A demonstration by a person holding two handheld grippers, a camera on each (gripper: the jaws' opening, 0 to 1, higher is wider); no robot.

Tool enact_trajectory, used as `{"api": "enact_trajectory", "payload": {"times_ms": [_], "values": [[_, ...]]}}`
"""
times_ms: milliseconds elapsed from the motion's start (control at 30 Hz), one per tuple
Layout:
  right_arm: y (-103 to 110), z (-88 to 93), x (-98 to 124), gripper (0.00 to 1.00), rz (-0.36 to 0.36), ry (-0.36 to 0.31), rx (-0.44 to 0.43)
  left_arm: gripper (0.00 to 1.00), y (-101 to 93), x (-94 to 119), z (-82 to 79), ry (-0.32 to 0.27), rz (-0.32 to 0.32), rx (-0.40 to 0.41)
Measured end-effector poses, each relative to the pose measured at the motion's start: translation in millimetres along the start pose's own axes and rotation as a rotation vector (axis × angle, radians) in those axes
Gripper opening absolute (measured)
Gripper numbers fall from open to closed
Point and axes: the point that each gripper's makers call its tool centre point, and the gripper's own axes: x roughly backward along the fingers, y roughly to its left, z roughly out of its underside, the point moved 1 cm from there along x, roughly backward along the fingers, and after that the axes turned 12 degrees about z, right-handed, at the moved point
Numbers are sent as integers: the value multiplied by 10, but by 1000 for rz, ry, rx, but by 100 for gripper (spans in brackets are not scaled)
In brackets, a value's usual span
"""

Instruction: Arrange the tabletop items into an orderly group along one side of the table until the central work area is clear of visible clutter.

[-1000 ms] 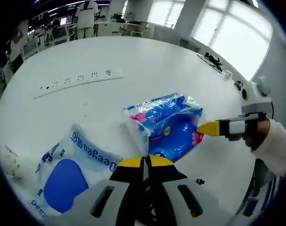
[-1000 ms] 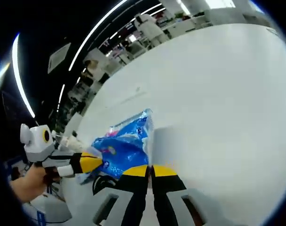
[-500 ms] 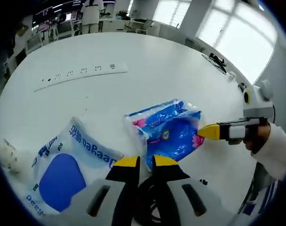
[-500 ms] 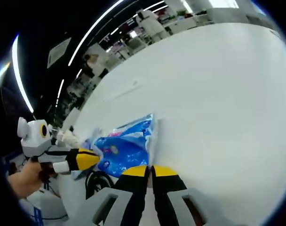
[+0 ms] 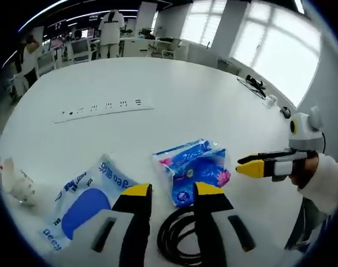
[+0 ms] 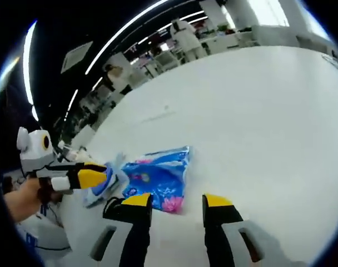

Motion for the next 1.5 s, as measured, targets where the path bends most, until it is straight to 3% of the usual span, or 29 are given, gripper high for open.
{"api": "enact_trajectory", "payload": {"times_ms": [233, 400, 500, 667, 900, 1233, 1400, 1500], "values": [[155, -102, 502, 46, -29, -90, -3, 40, -209, 468, 19, -55, 10, -22], [227, -63, 825, 48, -37, -133, -26, 44, -208, 740, 53, -81, 6, -37], [231, -20, 912, 49, -43, -145, -36, 48, -238, 922, 97, -104, 5, -35], [178, 83, 1079, 51, -30, -155, -29, 52, -272, 1218, 216, -133, -7, -35], [174, 205, 1459, 54, -23, -175, 12, 56, -163, 1529, 474, -157, -24, -2], [121, 525, 1774, 55, 18, -155, 43, 55, -33, 1954, 780, -190, -85, 37], [100, 671, 1840, 55, 20, -164, -76, 56, -14, 2046, 877, -200, -101, 67], [96, 695, 1843, 55, 21, -161, -86, 55, 7, 2068, 906, -211, -105, 86]]}}
